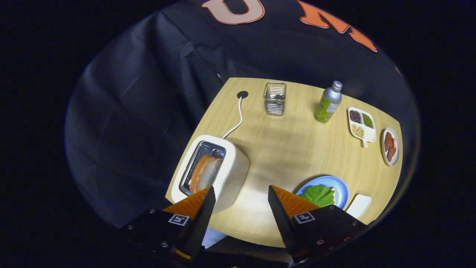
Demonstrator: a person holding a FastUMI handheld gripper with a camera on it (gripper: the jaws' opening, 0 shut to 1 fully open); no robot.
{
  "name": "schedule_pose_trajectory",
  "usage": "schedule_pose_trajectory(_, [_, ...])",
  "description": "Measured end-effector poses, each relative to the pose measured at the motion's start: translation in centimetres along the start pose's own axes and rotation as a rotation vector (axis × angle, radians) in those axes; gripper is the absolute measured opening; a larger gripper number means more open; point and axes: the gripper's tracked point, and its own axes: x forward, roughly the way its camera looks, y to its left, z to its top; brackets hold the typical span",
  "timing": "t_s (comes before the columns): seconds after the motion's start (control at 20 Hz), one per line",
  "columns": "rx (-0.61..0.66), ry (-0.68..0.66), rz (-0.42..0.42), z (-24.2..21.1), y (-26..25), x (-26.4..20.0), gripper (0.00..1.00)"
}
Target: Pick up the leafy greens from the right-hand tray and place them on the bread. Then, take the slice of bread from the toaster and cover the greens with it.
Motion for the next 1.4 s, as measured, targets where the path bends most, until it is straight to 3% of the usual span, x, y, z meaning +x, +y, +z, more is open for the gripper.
schedule_pose_trajectory(0.25, [0.014, 0.033, 0.049, 0.7, 3.5, 1.1, 0.87])
schedule_pose_trajectory(0.5, [0.015, 0.076, 0.045, 0.8, 5.3, 3.2, 0.88])
schedule_pose_trajectory(0.85, [0.025, 0.136, 0.007, 0.1, 6.3, 6.1, 0.71])
schedule_pose_trajectory(1.1, [0.015, 0.162, -0.019, -0.4, 6.7, 7.7, 0.66])
schedule_pose_trajectory(1.4, [0.03, 0.176, -0.066, -0.4, 6.1, 8.7, 0.4])
